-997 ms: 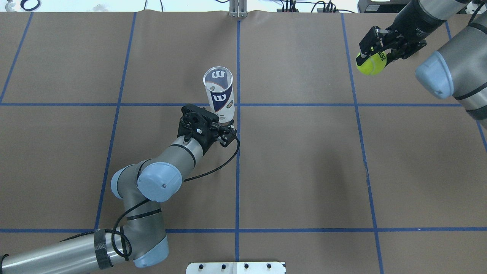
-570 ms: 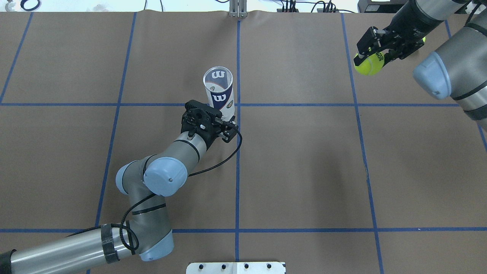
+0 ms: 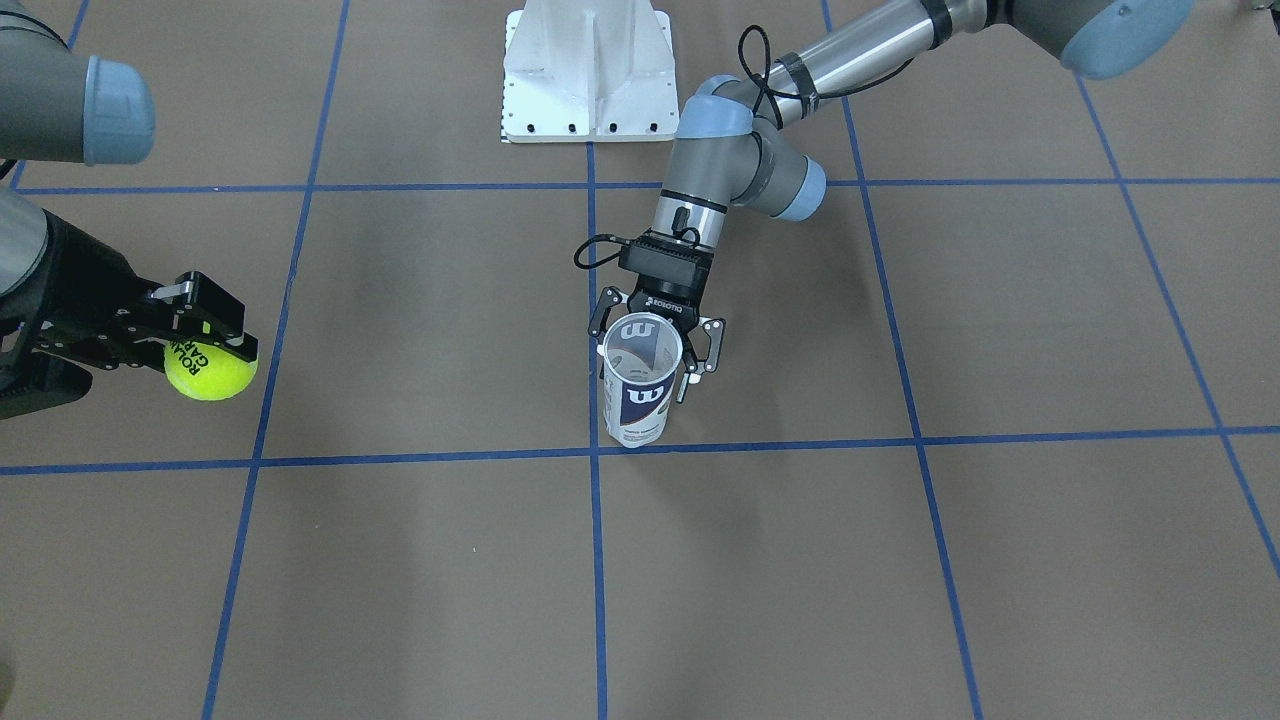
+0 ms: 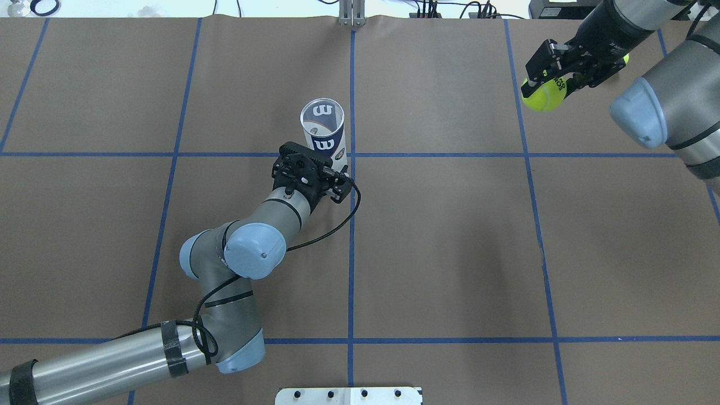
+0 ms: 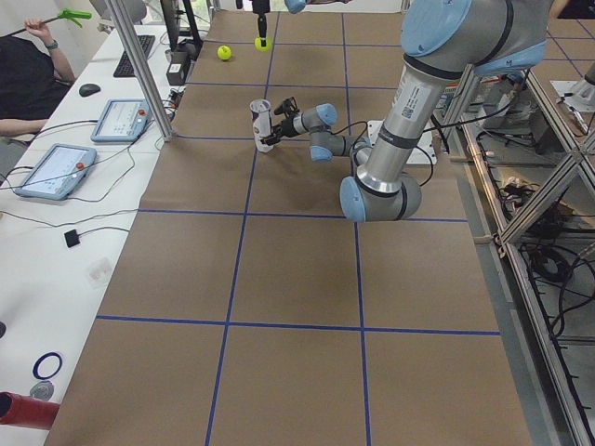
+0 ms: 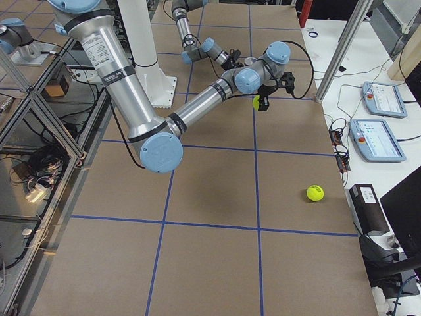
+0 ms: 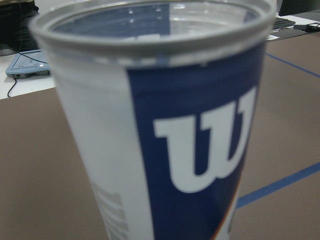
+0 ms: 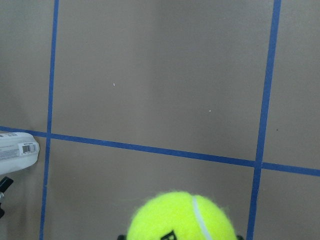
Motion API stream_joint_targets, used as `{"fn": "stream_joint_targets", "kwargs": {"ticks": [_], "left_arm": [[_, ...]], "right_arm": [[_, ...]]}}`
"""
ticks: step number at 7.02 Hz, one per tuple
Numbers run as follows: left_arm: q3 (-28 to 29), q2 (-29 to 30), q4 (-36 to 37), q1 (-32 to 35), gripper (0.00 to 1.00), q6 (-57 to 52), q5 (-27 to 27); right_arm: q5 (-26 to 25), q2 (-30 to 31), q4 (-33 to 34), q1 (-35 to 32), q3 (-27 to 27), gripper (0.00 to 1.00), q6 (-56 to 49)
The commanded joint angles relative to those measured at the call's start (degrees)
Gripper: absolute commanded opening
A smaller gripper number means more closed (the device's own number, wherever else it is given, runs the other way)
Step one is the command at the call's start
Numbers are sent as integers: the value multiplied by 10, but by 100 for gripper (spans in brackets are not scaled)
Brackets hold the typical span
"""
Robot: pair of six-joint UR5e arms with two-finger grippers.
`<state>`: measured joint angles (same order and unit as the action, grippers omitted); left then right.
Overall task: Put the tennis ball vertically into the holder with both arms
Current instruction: 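Carry the ball with the right gripper over the can's open top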
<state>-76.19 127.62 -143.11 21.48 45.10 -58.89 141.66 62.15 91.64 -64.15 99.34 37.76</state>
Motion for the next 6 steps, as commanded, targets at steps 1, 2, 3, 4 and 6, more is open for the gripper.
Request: {"fn": "stream_joint_targets", "kwargs": {"ticks": [1, 2, 3, 4, 6], "left_arm": [[16, 13, 0, 1, 99, 1, 0], [28, 23, -1, 1, 99, 1, 0], [33, 25, 0, 3, 99, 1, 0], [33, 25, 0, 4, 99, 1, 0], [33, 25, -1, 7, 95, 1, -1]], "right_arm": [[2, 0, -1, 1, 4, 0, 0], [3, -3, -1, 2, 4, 0, 0], [3, -10, -1, 9, 4, 0, 9], [3, -26, -1, 16, 5, 0, 37], [4, -56, -1, 35, 19, 0, 90]]}}
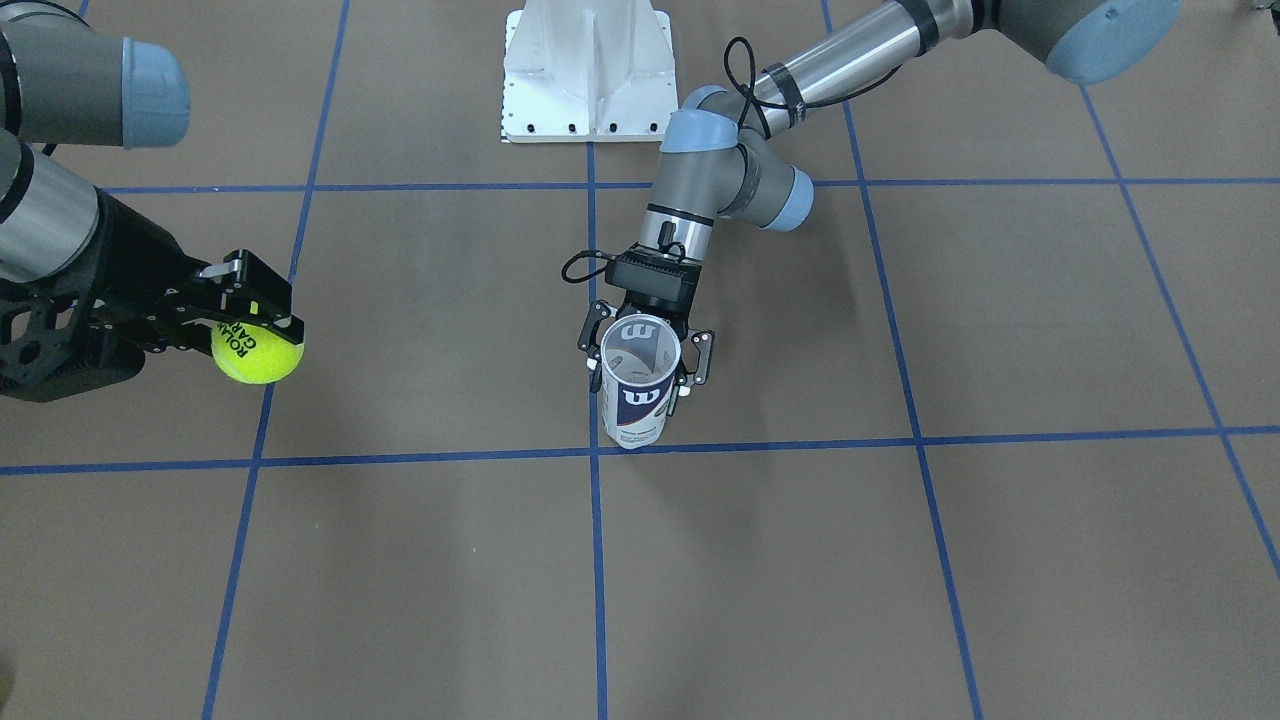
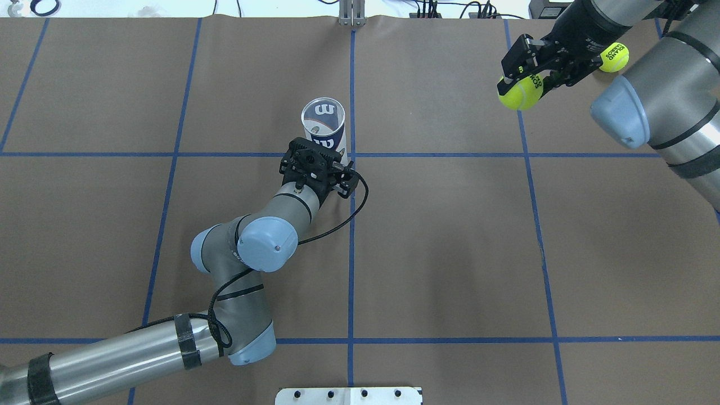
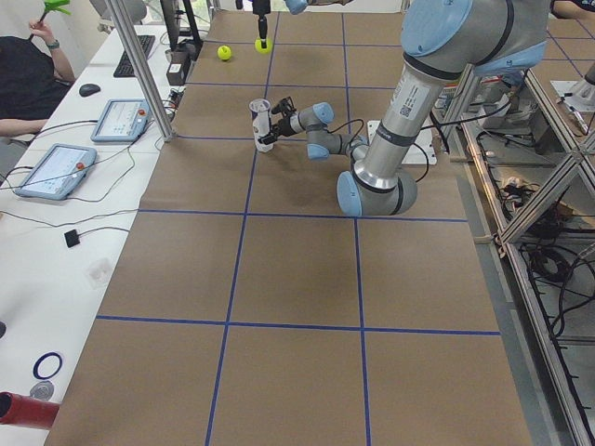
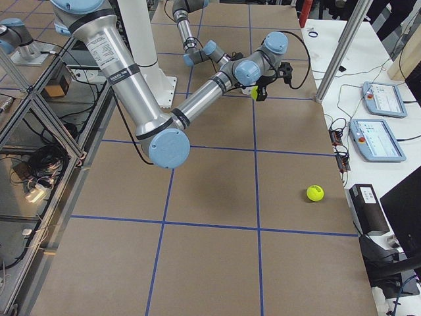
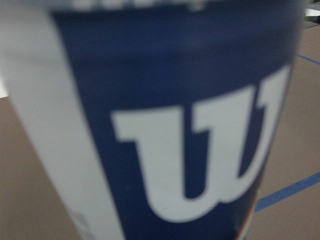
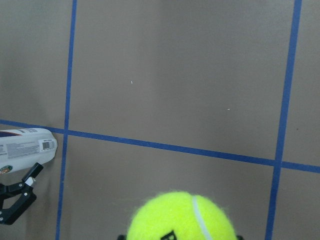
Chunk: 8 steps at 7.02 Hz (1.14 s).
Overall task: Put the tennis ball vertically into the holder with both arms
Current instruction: 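Carry the ball with the right gripper over the can's open top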
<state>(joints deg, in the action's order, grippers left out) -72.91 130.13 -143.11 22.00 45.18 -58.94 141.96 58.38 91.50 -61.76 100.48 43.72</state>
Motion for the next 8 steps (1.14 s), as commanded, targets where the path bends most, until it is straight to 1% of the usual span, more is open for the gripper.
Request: {"fn": "stream_joint_targets", "kwargs": {"ticks": [1, 2, 3, 5, 6, 8], "left_arm": [[0, 0, 0, 1, 86, 0, -1], [0, 1, 0, 2, 75, 0, -3], [0, 1, 0, 4, 69, 0, -4], [0, 1, 0, 8, 69, 0, -5], [0, 2, 0, 8, 69, 0, -5], [0, 9, 0, 8, 69, -1, -5]], "right_arm": [[-1, -40, -1, 24, 15, 0, 64], [-7, -78, 0, 49, 11, 0, 99], [-34, -112, 0, 78, 7, 0, 136], [-90, -149, -1, 128, -2, 0, 155], [-102, -163, -1, 137, -12, 0, 155], [-119, -218, -3, 146, -80, 0, 156]]}}
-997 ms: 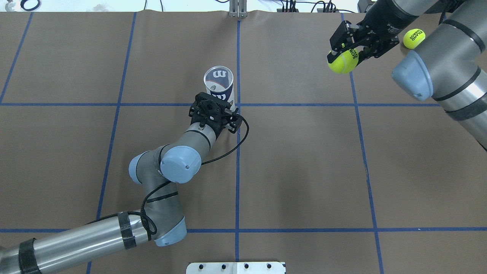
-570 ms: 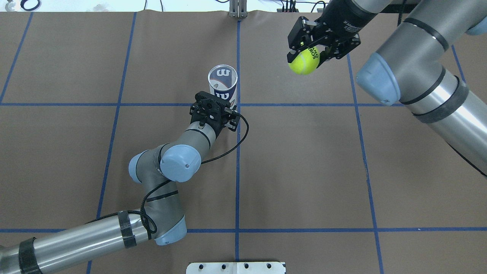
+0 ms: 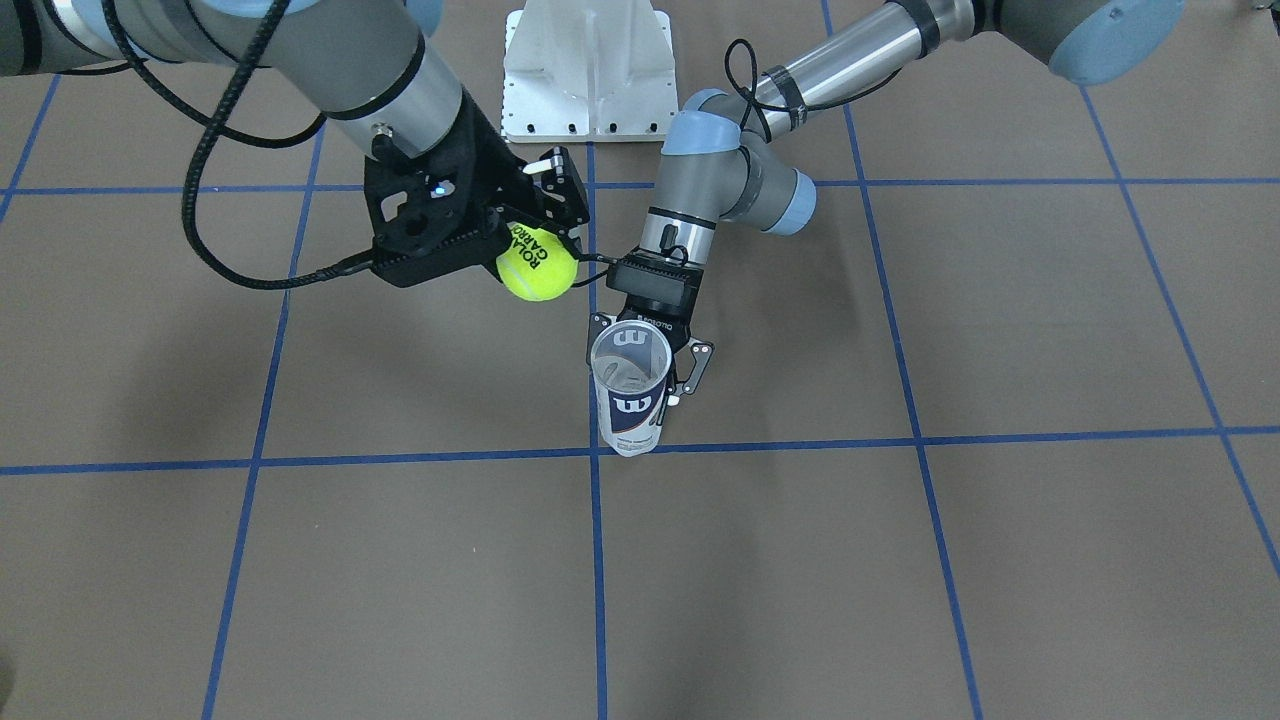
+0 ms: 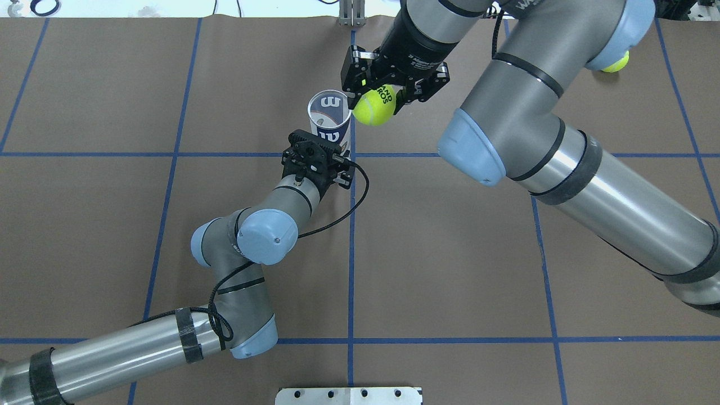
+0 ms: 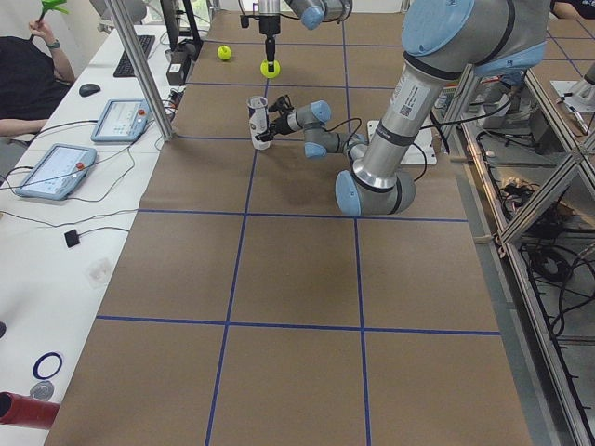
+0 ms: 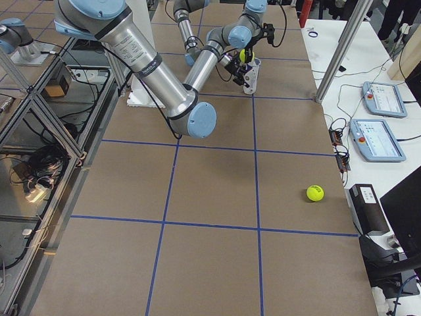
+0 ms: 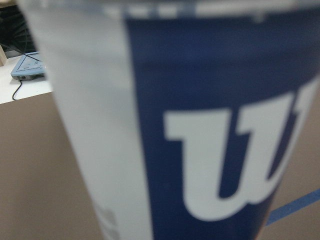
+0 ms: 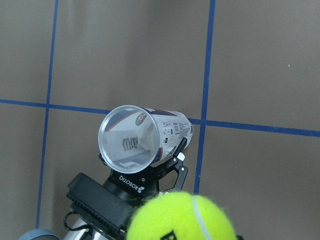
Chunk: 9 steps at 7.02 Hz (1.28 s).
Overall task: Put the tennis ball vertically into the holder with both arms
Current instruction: 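Carry the ball with the right gripper over the can's open top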
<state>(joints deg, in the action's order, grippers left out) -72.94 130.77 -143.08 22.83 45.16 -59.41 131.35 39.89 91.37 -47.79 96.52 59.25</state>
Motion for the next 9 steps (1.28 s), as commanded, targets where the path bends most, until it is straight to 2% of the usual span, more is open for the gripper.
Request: {"fn": "stream_joint_targets", "kwargs": {"ticks": [1, 3, 5, 6, 9], "left_arm": [[0, 3, 0, 0, 69, -1, -1], [0, 3, 1, 0, 69, -1, -2], [0, 4, 1, -1, 69, -1, -2], [0, 4, 1, 0, 69, -1, -2], [-1, 4, 1, -1, 69, -1, -2]], "right_arm": [[-14, -43, -2, 6, -56, 0, 0], [-14, -56, -4, 5, -75, 0, -2], [-27, -83, -45, 5, -135, 0, -1], [-29, -89, -51, 6, -149, 0, -2], [-50, -89, -52, 19, -159, 0, -2]]}}
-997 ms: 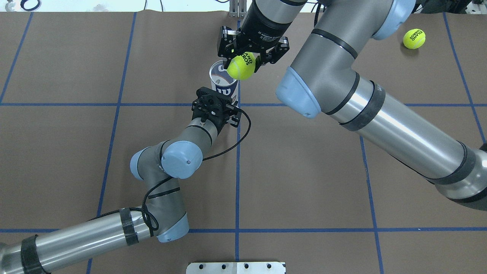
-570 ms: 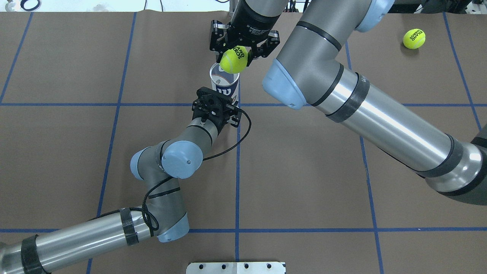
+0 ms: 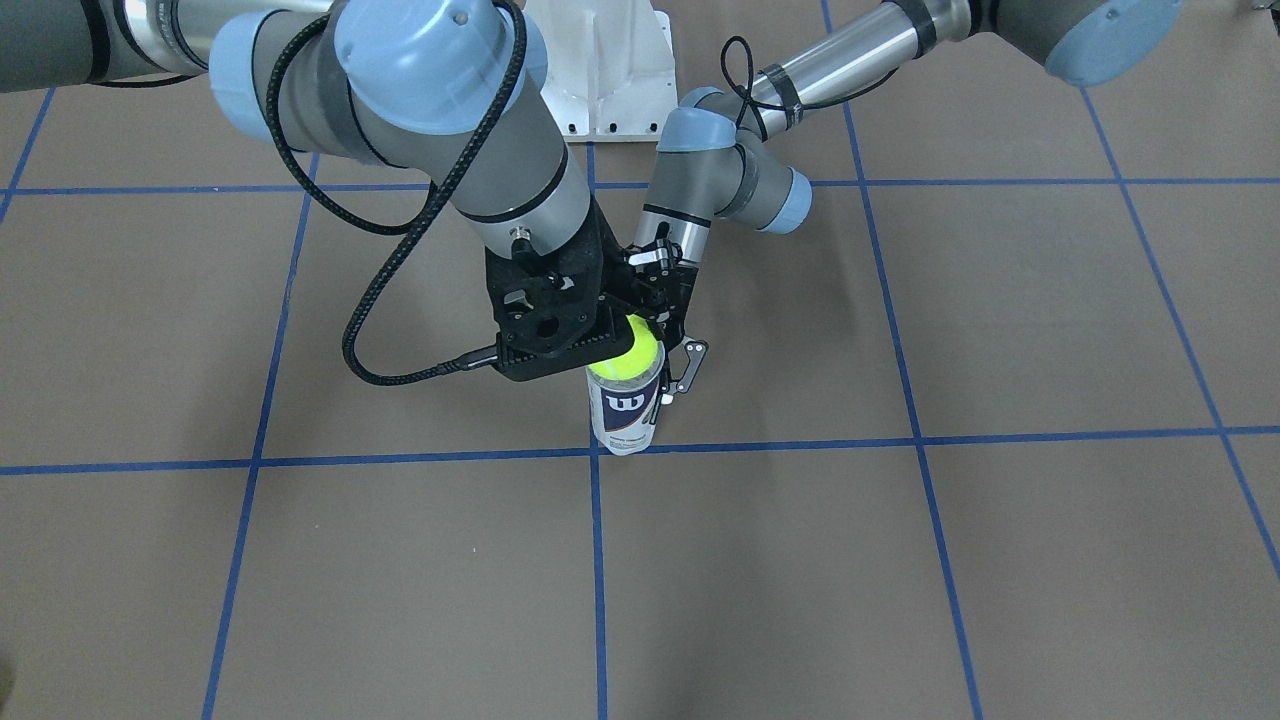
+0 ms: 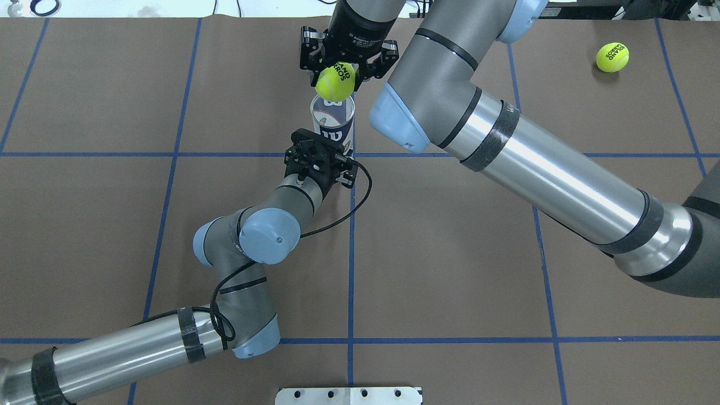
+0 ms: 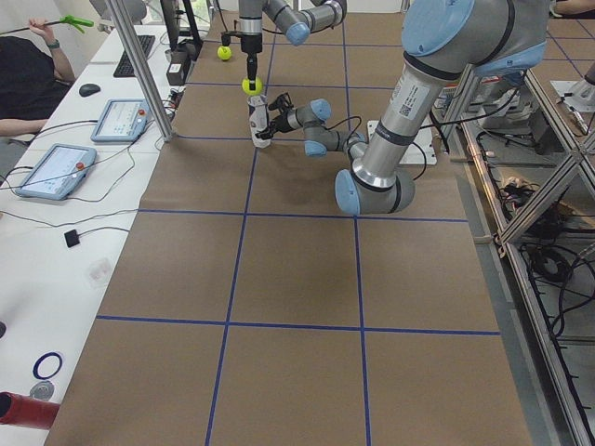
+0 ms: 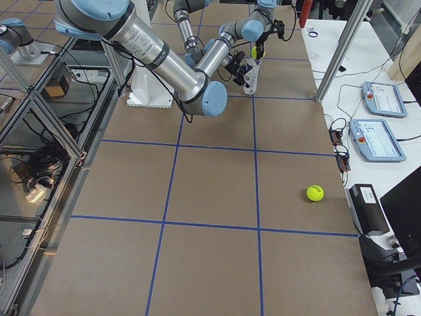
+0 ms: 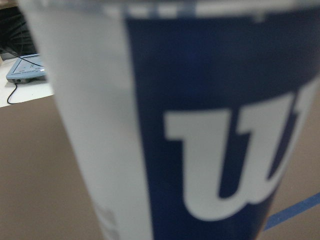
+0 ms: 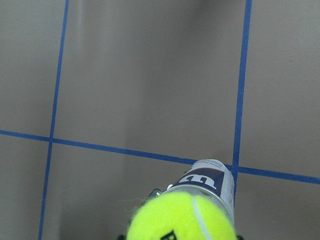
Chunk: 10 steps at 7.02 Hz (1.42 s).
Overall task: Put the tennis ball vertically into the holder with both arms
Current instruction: 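Carry the ball with the right gripper over the can's open top, then open the right gripper to drop the ball into the can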
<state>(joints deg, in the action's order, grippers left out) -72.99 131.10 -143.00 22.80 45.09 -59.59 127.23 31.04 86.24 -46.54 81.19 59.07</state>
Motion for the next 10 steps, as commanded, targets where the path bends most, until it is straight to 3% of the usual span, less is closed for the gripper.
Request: {"fn": "stream_joint_targets", "kwargs": {"ticks": [1, 2, 3, 4, 10], "left_arm": [[0, 0, 0, 0, 70, -2, 0], [0, 0, 0, 0, 70, -3, 0], [0, 0, -1, 0, 70, -4, 0], [0, -1, 0, 0, 70, -4, 0], [0, 0, 0, 0, 70, -4, 0]], "right_arm": [[-9, -3, -1, 7, -5, 0, 1], [-9, -5, -1, 7, -5, 9, 2], [-10, -4, -1, 8, -5, 70, 4], [-11, -5, -1, 9, -5, 98, 6], [-10, -2, -5, 3, -1, 99, 7]]}}
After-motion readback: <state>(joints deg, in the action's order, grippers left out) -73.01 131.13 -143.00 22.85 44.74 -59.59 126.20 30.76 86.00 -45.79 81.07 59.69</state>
